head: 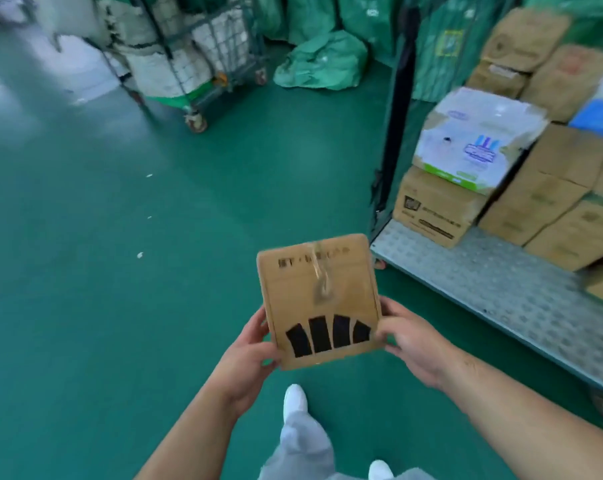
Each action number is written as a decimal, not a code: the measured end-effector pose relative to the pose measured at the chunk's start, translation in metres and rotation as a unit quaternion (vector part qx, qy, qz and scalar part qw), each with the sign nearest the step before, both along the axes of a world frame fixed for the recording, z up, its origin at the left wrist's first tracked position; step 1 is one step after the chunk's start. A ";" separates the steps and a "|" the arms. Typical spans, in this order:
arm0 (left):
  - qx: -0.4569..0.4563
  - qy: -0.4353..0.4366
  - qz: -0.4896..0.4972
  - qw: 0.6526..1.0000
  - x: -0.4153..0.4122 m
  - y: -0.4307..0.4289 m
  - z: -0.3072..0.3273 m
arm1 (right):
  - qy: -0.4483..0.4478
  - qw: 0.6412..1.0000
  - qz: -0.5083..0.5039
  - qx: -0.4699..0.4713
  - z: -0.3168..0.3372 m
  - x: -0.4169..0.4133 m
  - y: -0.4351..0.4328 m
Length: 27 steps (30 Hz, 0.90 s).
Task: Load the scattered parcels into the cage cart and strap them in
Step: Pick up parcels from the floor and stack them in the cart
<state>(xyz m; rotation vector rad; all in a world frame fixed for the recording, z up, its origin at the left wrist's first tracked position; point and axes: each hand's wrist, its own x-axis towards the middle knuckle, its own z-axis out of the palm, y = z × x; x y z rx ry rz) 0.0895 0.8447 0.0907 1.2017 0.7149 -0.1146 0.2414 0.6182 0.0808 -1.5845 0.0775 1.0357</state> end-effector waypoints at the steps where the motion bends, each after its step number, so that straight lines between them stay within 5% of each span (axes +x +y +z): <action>1: 0.008 -0.008 -0.016 1.000 0.020 0.010 -0.002 | 0.004 0.999 -0.033 0.003 0.001 0.009 -0.003; 7: -0.190 -0.001 -0.153 0.970 0.155 0.043 0.010 | 0.057 0.958 -0.218 0.178 0.036 0.046 -0.018; 13: -0.103 -0.031 -0.245 0.963 0.256 -0.030 0.010 | 0.045 0.933 -0.333 0.133 0.040 0.059 -0.054; 16: -0.090 0.032 -0.242 0.966 0.294 -0.068 0.001 | 0.060 0.911 -0.389 0.120 0.026 0.074 -0.085; 20: -0.051 0.126 -0.378 0.916 0.346 -0.137 -0.006 | 0.038 0.860 -0.499 0.096 -0.002 0.117 -0.143; 27: -0.005 0.147 -0.319 0.936 0.446 -0.236 0.001 | 0.056 0.864 -0.486 0.122 -0.015 0.223 -0.242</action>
